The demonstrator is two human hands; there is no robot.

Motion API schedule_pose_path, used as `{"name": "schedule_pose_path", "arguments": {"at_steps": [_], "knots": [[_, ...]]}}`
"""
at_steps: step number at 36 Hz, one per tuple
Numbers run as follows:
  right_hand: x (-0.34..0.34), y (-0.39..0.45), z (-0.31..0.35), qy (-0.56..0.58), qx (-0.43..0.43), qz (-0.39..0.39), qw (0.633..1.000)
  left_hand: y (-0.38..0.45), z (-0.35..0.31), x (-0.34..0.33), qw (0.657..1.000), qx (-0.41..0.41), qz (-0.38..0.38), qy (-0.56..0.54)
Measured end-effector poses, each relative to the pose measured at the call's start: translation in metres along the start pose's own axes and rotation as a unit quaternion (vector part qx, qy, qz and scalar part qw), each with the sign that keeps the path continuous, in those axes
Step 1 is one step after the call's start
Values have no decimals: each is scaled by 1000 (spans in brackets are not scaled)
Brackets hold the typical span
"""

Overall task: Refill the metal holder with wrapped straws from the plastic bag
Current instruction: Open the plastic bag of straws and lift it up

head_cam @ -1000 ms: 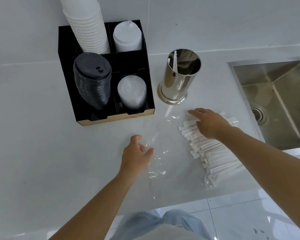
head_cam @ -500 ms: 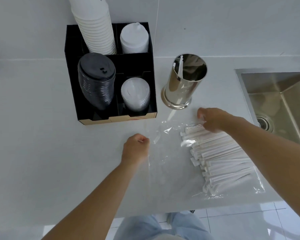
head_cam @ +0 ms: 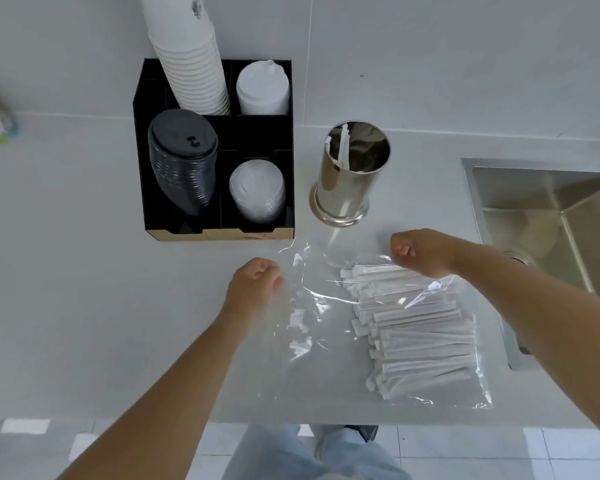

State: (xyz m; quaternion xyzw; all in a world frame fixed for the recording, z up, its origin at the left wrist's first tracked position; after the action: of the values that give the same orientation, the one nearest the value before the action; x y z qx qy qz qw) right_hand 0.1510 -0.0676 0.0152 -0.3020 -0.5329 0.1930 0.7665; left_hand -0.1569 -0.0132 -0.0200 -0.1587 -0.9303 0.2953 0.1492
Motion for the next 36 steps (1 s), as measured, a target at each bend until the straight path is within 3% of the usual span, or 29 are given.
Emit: {"name": "schedule_pose_path", "arguments": {"at_steps": [15,20,25,28,33,36], "knots": [[4,-18,-15,36,39,-53,997,7,-8,-12,987,17,-21,-159],[5,-23,-22,31,47,-85,995,2,-13,-11,983,31,71,-166],[7,-32,-32,32,50,-106,993,-2,-3,-10,983,51,163,-63],[7,-37,-34,38,51,-118,991,-5,1,-10,985,-1,163,62],[3,-44,-36,31,57,-136,989,-1,3,-7,954,-54,150,254],[1,-47,-38,33,56,-151,986,3,3,-6,937,-73,133,315]]}}
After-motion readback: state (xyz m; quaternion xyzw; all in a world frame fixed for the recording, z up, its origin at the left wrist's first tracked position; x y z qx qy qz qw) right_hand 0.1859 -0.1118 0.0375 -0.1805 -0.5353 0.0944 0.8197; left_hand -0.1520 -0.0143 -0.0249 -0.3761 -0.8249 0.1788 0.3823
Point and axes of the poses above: each hand's wrist, its own y-axis towards the middle knuckle, its own x-axis out of the back of the hand, z = x × y, the point moved 1 cm from there along y, towards the middle knuckle, and after that the axes turned 4 degrees about z, right-handed, at the moved point
